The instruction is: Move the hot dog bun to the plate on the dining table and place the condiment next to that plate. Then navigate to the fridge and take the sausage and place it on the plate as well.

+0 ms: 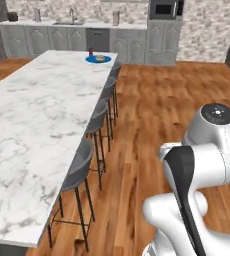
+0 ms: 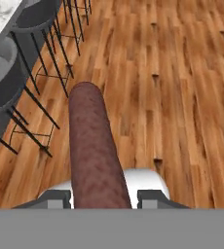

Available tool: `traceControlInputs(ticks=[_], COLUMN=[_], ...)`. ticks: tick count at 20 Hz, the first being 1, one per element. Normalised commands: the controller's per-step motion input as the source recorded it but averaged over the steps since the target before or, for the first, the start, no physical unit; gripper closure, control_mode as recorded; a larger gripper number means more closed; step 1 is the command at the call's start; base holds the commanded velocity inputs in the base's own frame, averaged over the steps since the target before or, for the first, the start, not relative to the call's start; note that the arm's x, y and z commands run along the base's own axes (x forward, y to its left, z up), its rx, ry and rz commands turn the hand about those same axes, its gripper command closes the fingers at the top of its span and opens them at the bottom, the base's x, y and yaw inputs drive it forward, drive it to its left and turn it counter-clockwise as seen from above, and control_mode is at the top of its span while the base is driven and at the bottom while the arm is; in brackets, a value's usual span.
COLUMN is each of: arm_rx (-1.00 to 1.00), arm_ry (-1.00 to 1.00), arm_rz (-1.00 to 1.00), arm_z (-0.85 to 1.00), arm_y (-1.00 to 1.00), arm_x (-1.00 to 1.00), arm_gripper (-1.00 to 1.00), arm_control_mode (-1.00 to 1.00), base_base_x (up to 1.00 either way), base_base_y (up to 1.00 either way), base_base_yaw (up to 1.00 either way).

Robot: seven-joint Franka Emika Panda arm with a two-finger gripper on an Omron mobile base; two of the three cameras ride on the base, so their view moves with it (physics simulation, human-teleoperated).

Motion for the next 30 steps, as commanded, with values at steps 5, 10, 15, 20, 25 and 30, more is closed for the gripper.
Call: traceControlInputs(ticks=[5, 10, 15, 20, 25, 30], arm_rx=[0.00, 0.00, 0.00, 0.00, 0.00, 0.00], arm_ry=[0.00, 0.00, 0.00, 0.00, 0.00, 0.00], arm_rz=[0.00, 0.00, 0.00, 0.00, 0.00, 0.00], arm_z=[0.00, 0.00, 0.00, 0.00, 0.00, 0.00], arm_y=[0.00, 0.00, 0.00, 0.00, 0.00, 0.00], arm_x=[0.00, 0.00, 0.00, 0.00, 0.00, 0.00], arm_gripper=[1.00, 1.00, 1.00, 1.00, 1.00, 1.00], arm_control_mode=[1.00, 1.00, 1.00, 1.00, 1.00, 1.00], base_base_x=[0.87, 0.90, 0.93, 0.95, 0.97, 0.96], base_base_y=[-1.00, -0.98, -0.86, -0.85, -0.93, -0.94], base_base_yaw=[0.33, 0.34, 0.38, 0.37, 0.36, 0.35])
